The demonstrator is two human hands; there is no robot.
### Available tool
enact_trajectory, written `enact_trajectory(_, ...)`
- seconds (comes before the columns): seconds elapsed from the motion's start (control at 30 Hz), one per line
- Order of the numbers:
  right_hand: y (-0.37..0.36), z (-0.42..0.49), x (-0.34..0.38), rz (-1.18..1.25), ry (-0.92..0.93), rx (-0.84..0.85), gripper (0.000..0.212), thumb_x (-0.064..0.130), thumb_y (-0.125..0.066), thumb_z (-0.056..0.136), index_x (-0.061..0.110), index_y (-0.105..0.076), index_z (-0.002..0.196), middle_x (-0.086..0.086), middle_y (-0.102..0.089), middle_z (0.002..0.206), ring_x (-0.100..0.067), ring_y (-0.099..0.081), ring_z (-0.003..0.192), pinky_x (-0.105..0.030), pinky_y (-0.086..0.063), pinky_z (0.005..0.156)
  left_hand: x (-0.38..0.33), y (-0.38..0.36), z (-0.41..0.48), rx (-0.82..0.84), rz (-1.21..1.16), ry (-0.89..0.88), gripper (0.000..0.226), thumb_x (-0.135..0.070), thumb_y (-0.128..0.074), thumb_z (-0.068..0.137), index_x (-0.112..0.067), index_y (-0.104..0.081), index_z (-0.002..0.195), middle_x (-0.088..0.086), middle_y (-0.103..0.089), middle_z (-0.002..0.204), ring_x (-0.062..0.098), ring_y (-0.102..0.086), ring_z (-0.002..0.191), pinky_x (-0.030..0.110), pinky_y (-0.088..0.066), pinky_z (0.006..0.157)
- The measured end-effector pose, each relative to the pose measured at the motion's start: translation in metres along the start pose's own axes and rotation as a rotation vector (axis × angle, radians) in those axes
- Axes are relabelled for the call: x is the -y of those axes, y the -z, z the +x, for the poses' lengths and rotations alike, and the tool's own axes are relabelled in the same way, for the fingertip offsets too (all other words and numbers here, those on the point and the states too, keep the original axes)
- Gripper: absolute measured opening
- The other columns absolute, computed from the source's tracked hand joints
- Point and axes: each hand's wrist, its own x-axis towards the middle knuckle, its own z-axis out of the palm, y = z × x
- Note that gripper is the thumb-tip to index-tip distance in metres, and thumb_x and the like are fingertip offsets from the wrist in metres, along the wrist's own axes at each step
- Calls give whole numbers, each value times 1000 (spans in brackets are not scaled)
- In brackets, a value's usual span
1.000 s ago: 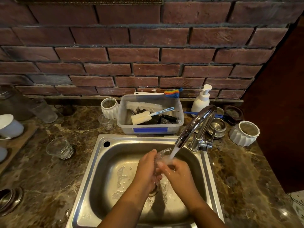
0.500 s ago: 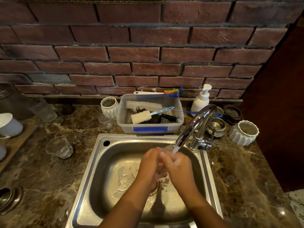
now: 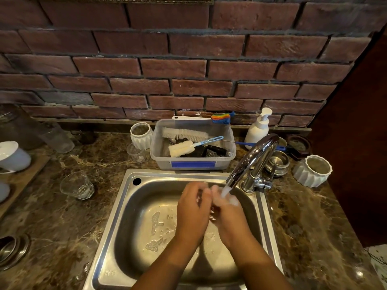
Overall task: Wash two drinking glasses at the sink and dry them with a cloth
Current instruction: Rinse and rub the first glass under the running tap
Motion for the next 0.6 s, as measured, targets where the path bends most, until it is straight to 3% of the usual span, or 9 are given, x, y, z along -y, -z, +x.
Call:
enact_trajectory(0.07,5,1,7,138,-103,18,14,21,-65,96,14,-69,106,-16,-77,99,-33,-72,98,-53,-56,89,4,0,-2,22,170,-250,22,-39,-46,95,-26,-65,98,-12,-60,98,2,-58,93,13,-48,72)
enact_trajectory(0.1,6,0,9,133,-102,41,15,21,-64,96,12,-72,104,-16,-77,98,-32,-72,97,-51,-56,87,5,1,-1,43,167,-270,21,-37,-47,96,-26,-64,98,-12,-59,98,2,-58,94,14,-48,73)
enact_trajectory(0.17,7,-1,8,19,-11,19,17,21,-61,98,12,-75,98,-14,-77,93,-30,-73,94,-47,-57,83,0,2,2,93,22,-110,16,-32,-49,98,-27,-64,94,-12,-63,94,7,-62,90,19,-53,71)
enact_trajectory(0.27,6,-4,6,-380,323,-33,26,31,-60,98,16,-73,82,-6,-75,73,-19,-74,75,-38,-58,71,-10,-4,8,137,-273,384,22,-26,-49,103,-26,-67,91,0,-71,88,15,-68,74,26,-56,53)
enact_trajectory(0.33,10,-6,2,-585,488,10,25,31,-62,95,20,-73,77,-3,-73,68,-13,-72,67,-34,-56,66,-15,-3,11,160,-453,682,23,-29,-50,102,-19,-69,94,7,-74,80,16,-67,66,27,-53,49)
enact_trajectory(0.43,23,-4,-3,-987,708,107,21,40,-60,92,28,-77,93,7,-76,91,-15,-68,94,-36,-52,85,-16,10,15,246,-715,1003,26,-33,-60,96,-11,-72,103,7,-77,78,21,-71,74,32,-60,60)
enact_trajectory(0.5,27,-2,-2,-1068,753,154,22,41,-61,93,30,-77,101,9,-76,99,-17,-66,100,-36,-50,92,-15,14,16,256,-796,1067,28,-32,-63,95,-8,-72,107,10,-76,80,23,-73,71,36,-61,62)
enact_trajectory(0.6,17,-5,0,-739,585,151,21,33,-62,94,23,-77,85,2,-76,77,-14,-73,77,-42,-60,78,-14,4,14,109,-577,876,23,-26,-53,99,-10,-68,92,9,-70,70,15,-64,54,28,-52,49)
